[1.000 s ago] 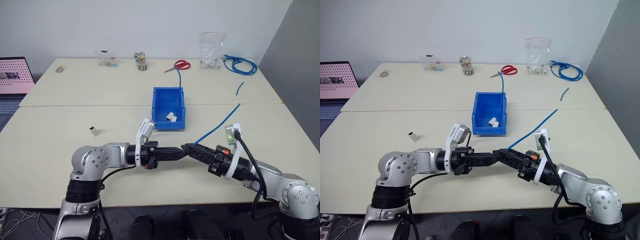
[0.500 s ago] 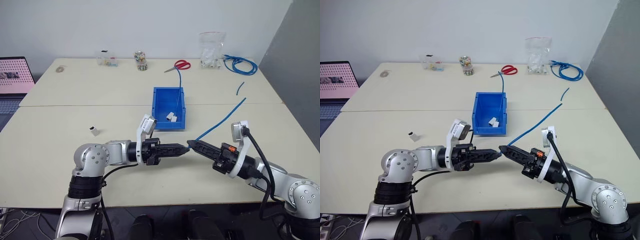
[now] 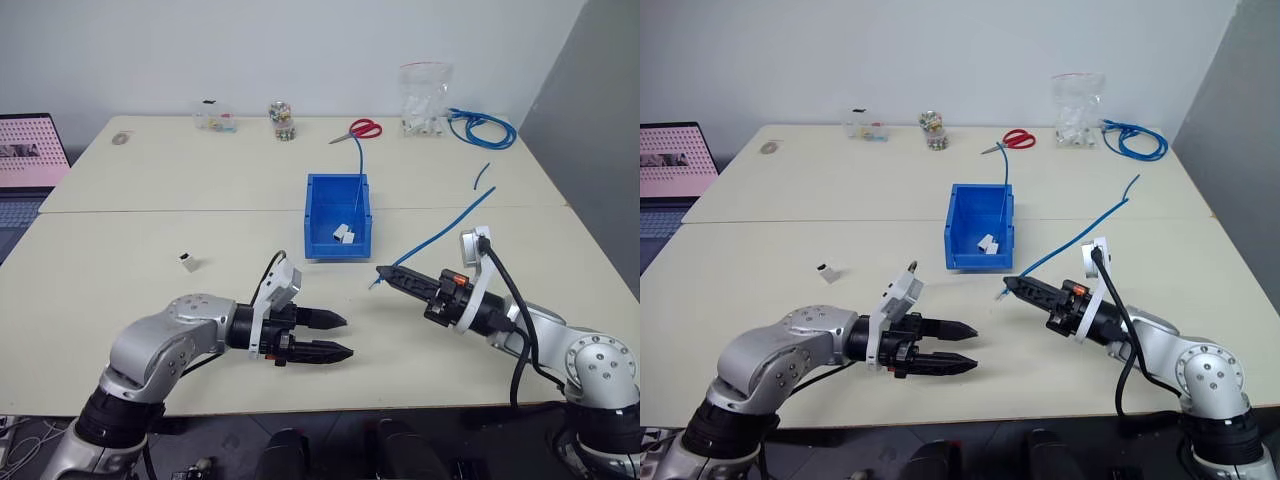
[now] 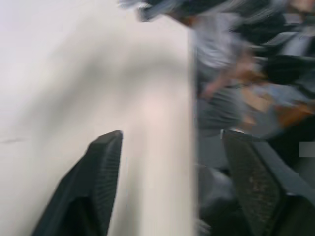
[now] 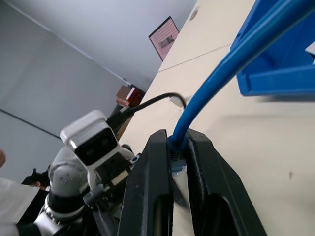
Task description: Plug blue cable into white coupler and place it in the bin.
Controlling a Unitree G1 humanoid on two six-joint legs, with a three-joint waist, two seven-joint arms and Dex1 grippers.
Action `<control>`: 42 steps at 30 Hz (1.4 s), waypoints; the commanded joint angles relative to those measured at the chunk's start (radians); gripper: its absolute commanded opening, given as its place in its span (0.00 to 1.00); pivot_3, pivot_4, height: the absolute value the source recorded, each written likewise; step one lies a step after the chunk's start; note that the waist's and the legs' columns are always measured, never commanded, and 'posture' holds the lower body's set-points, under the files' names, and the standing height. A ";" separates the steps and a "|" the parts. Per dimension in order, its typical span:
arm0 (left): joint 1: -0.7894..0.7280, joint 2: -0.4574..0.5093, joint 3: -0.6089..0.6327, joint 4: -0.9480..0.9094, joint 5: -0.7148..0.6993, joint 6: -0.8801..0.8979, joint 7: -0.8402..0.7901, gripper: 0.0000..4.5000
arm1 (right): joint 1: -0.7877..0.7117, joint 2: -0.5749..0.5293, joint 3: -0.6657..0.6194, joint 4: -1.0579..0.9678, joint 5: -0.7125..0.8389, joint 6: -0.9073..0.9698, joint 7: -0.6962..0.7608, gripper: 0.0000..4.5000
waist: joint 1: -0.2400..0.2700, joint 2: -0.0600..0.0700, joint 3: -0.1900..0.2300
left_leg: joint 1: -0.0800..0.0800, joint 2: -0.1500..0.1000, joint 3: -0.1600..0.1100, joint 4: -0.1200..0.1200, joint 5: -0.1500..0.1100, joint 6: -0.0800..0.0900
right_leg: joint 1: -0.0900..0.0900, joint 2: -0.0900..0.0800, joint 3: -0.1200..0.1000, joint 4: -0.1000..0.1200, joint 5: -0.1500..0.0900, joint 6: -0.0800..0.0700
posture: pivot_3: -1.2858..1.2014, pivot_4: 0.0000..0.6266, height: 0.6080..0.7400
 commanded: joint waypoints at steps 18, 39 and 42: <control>0.039 -0.618 0.326 0.249 0.648 -0.265 1.289 0.99 | -0.253 0.074 0.041 0.233 -0.299 0.093 0.297 0.02 | 0.014 -0.007 0.004 | 0.000 -0.003 0.001 0.002 0.000 0.000 | 0.001 -0.001 -0.002 0.000 0.003 0.004 | 0.52 0.24 1.00; -0.236 -0.556 0.416 0.712 0.578 -0.490 1.287 0.54 | -0.184 0.079 -0.057 0.149 -0.314 0.138 0.243 0.02 | 0.012 -0.007 0.004 | 0.000 -0.002 0.003 0.002 0.000 0.000 | 0.001 -0.001 -0.003 0.000 0.003 0.006 | 0.52 0.24 1.00; -0.240 -0.557 0.416 0.717 0.575 -0.492 1.294 0.40 | -0.178 0.081 -0.063 0.141 -0.312 0.142 0.237 0.02 | 0.010 -0.007 0.004 | 0.000 -0.002 0.004 0.002 0.000 0.000 | 0.001 -0.001 -0.002 0.000 0.003 0.006 | 0.52 0.24 1.00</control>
